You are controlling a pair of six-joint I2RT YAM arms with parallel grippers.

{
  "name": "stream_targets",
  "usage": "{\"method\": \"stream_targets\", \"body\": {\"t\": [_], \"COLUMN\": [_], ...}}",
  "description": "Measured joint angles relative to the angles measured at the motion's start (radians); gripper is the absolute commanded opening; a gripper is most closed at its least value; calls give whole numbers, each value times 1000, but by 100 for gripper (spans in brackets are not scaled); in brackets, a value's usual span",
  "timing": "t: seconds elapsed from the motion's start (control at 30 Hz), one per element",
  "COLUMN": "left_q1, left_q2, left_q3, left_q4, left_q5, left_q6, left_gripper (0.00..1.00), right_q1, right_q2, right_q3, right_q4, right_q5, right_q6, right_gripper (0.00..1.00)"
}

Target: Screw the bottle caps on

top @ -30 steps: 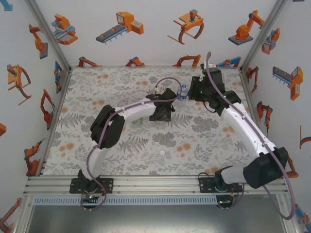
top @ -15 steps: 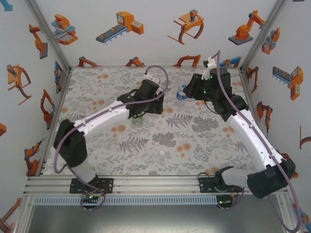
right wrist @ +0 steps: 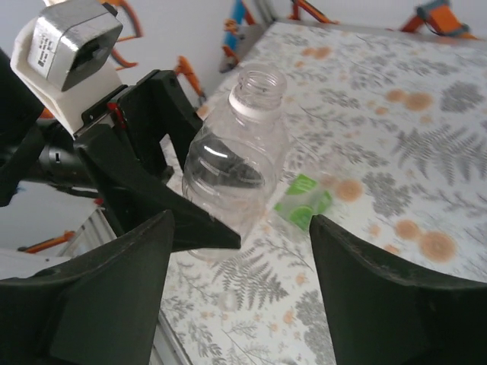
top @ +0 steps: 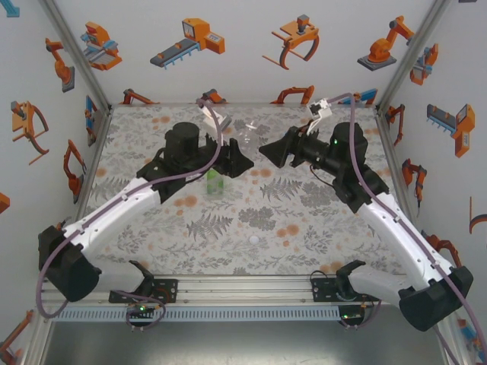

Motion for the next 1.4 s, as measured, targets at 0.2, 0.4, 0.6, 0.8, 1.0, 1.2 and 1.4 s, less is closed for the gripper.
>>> {"method": "stream_targets", "body": {"t": [0.2,0.4,0.6,0.8,1.0,1.2,1.4], "left_q1": [0,-3,-16,-23,-27,-28,-29], "left_q2": [-95,-110,-130,-148,-162,-219,-241], "left_q3": [-62,-74,-92,-96,-97,-110,-111], "left_q4": [133,196,212,215,213,229,238], "left_q5": [132,210,248,249,245,274,348], "left_q6": [18,18,18,18,18,19,19], "left_gripper": [37,37,37,45,76,81,81], "right_q1": [86,157,180,197,201,201,201], "right_q2": [-29,-3,24,27,26,19,-9], "right_q3": [-42,-48,-47,-47,-47,-47,-45], "right_q4": [140,237,270,303,311,319,346], "right_q5": [10,17,41,39,33,-32,-93], "right_q6": [39,59,74,84,83,83,91], "right_gripper": [80,78,75,60,51,45,43]}}
